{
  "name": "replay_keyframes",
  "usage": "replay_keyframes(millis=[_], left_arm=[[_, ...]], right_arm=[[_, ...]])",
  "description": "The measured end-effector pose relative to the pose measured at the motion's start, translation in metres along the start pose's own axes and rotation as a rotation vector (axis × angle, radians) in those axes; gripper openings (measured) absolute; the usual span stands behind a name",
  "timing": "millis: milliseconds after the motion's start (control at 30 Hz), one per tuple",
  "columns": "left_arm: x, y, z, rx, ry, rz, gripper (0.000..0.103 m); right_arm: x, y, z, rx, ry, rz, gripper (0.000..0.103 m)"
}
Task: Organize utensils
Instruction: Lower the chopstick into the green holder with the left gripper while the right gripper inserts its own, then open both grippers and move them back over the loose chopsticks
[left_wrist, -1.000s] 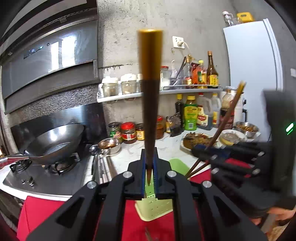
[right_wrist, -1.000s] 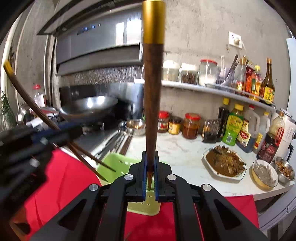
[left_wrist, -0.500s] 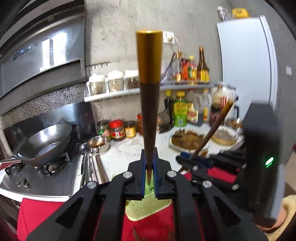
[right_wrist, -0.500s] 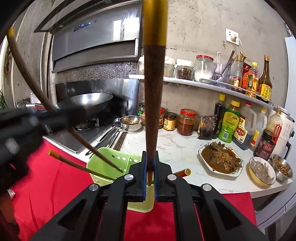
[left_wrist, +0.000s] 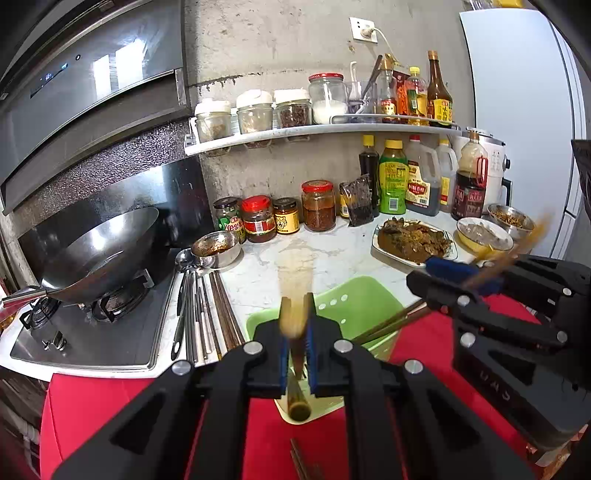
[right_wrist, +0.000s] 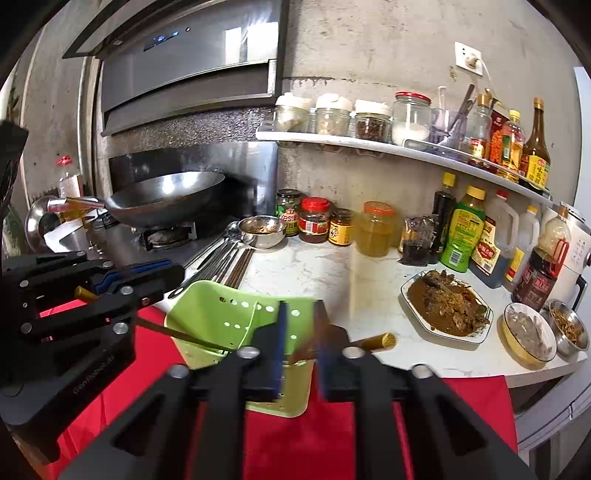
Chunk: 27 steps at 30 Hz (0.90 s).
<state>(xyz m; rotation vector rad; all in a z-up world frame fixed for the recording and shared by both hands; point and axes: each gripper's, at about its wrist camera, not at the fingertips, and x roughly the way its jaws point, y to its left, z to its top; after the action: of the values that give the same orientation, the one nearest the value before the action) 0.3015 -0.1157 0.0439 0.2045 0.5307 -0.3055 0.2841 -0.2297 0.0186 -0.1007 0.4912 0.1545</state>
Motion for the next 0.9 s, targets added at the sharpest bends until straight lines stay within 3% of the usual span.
replay_keyframes(millis=[33,100,267,500,667,900], left_arm=[[-0.002,0.001,0.001,-0.005,-0.005,-0.005,0.017],[-0.008,0.003,0.003,-0.014,-0.022,-0.011,0.029],[-0.046,0.004,0.012,-0.029,-0.096,-0.017,0.031],[-0.124,0.013,0.003,-0.042,-0.189,0.023,0.033],[-0.161,0.027,-0.046,-0.061,-0.131,0.101,0.033],[-0.181,0.035,-0.145,-0.111,0.029,0.148,0.033]], right_arm=[[-0.002,-0.001,0.0,0.004,-0.004,0.003,0.043],[-0.008,-0.001,0.002,0.01,-0.02,-0.009,0.043],[-0.035,0.0,0.002,-0.004,-0.057,-0.04,0.043],[-0.112,0.002,-0.013,-0.016,-0.115,-0.085,0.043],[-0.161,0.01,-0.047,-0.009,-0.112,-0.09,0.043],[-0.193,0.028,-0.111,0.015,-0.041,-0.058,0.043]])
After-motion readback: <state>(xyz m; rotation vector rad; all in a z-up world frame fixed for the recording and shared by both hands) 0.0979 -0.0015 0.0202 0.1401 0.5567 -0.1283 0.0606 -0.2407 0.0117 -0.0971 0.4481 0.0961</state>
